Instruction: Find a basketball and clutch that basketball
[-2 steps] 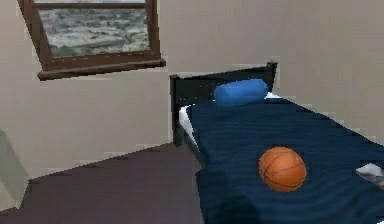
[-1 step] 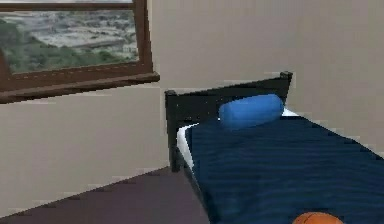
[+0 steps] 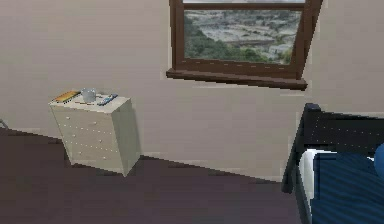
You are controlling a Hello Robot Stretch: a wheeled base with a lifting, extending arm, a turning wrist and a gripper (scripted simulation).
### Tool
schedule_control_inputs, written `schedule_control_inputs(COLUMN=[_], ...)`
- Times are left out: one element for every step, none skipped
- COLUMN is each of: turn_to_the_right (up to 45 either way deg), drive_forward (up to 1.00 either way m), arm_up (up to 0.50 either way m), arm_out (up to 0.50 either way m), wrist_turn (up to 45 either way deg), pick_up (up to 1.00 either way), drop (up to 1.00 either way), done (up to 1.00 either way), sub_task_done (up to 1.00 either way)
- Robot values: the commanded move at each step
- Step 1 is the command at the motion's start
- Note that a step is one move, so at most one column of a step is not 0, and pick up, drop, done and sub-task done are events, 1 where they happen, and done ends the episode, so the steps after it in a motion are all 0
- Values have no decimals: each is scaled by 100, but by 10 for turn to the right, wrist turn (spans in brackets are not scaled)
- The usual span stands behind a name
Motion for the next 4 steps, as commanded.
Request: schedule_control_inputs(turn_to_the_right=[0,0,0,0], drive_forward=[0,0,0,0], arm_up=[50,22,0,0], arm_out=[0,0,24,0], wrist_turn=[0,0,0,450], pick_up=[0,0,0,0], drop=[0,0,0,0], done=[0,0,0,0], sub_task_done=[0,0,0,0])
